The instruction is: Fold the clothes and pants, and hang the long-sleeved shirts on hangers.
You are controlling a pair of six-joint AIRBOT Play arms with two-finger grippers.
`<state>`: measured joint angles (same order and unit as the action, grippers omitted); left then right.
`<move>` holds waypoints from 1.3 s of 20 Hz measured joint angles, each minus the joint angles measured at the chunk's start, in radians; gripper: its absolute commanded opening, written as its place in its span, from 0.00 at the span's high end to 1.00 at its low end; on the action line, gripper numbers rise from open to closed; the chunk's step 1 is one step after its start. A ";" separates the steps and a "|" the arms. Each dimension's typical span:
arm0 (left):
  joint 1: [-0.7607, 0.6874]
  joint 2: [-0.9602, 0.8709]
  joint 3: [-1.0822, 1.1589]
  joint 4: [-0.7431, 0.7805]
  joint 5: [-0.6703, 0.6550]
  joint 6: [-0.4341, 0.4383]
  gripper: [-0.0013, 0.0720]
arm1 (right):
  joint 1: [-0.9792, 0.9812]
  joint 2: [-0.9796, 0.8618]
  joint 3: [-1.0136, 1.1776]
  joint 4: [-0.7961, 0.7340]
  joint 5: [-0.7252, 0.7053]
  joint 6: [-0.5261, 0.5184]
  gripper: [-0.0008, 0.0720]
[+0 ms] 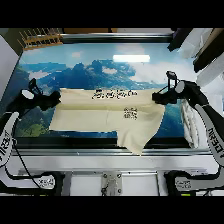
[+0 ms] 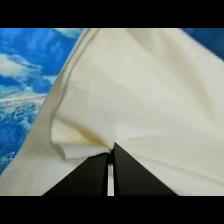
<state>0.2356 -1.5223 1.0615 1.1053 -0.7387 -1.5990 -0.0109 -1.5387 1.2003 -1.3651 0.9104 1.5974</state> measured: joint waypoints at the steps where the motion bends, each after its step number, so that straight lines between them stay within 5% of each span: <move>1: 0.000 0.003 -0.031 0.001 0.017 0.002 0.97 | 0.000 0.003 -0.024 0.002 -0.006 0.000 0.97; 2: 0.000 0.006 -0.057 0.001 0.034 0.002 0.87 | 0.000 0.004 -0.042 0.007 -0.013 0.000 0.96; 3: 0.000 0.008 -0.076 0.001 0.046 0.003 0.44 | 0.000 0.005 -0.055 0.014 -0.016 0.000 0.85; 4: 0.000 0.010 -0.086 0.002 0.054 0.003 0.18 | 0.000 0.007 -0.064 0.016 -0.021 0.000 0.50; 5: 0.002 0.013 -0.089 0.001 0.055 0.002 0.18 | -0.001 0.012 -0.069 0.031 -0.023 0.000 0.30; 6: 0.005 0.020 -0.084 0.000 0.046 0.002 0.18 | -0.002 0.023 -0.069 0.039 -0.023 0.000 0.29; 11: 0.094 0.175 -0.094 0.013 -0.046 0.003 0.18 | -0.047 0.204 -0.064 0.004 0.081 -0.019 0.29; 17: 0.256 0.407 -0.357 0.100 -0.148 -0.017 0.18 | -0.105 0.470 -0.116 -0.021 0.171 -0.027 0.29; 26: 0.206 0.370 -0.547 0.000 -0.018 -0.062 0.18 | -0.111 0.553 -0.145 0.035 0.188 -0.027 0.29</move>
<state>0.4412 -1.1526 0.5144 1.1057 -0.7567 -1.6608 -0.1215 -0.9855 1.0550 -1.3300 1.0985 1.5707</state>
